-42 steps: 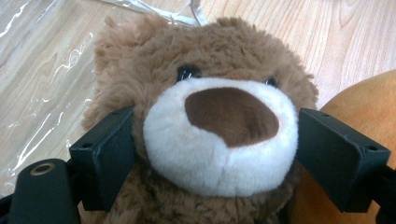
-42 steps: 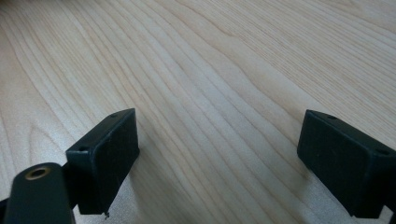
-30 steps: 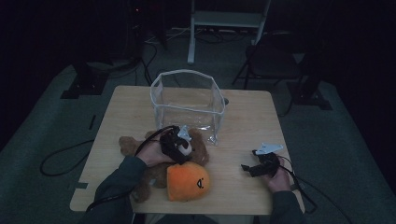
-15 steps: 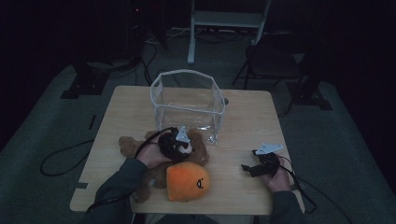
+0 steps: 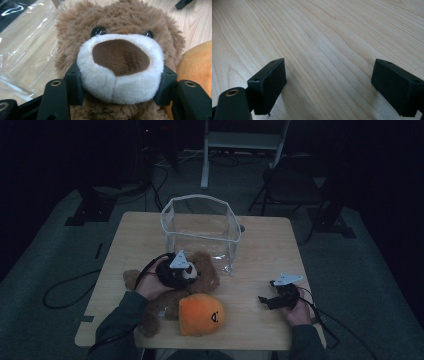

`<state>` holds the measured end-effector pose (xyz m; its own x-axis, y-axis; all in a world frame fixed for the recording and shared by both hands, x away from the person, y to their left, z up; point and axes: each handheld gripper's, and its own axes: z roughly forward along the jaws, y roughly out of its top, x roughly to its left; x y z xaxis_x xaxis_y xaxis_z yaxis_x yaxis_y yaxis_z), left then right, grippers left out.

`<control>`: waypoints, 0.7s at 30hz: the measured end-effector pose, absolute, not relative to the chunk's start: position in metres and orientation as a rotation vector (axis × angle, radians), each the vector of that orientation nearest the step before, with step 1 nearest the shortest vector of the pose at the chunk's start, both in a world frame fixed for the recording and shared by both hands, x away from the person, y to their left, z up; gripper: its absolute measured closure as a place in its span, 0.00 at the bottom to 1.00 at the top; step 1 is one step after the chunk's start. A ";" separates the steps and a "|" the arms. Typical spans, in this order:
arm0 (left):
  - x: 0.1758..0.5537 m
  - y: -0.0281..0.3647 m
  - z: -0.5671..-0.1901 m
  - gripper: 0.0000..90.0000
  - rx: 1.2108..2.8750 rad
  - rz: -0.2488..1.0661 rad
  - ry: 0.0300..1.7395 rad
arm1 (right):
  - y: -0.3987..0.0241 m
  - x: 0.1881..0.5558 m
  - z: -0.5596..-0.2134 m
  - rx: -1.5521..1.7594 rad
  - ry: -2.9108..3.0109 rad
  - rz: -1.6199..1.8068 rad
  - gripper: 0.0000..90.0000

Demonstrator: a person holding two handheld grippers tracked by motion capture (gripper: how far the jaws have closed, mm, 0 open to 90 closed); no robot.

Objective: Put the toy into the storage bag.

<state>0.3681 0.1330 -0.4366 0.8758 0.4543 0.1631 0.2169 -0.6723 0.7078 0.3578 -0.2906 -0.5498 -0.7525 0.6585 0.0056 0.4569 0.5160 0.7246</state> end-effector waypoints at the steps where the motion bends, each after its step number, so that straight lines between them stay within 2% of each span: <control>1: 0.367 0.136 -0.436 0.45 2.302 0.427 0.488 | -0.291 0.358 -0.550 0.939 2.490 1.071 0.13; 14: 0.357 0.175 -0.419 0.45 2.144 0.483 0.503 | -0.291 0.358 -0.550 0.938 2.489 1.071 0.13; 21: 0.353 0.197 -0.416 0.46 2.041 0.467 0.544 | -0.291 0.358 -0.550 0.937 2.489 1.071 0.13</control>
<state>0.3529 0.1972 -0.4158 0.8291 0.5484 0.1087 0.1907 -0.4602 0.8671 0.3578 -0.2907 -0.5498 -0.7529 0.6581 0.0041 0.4556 0.5167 0.7249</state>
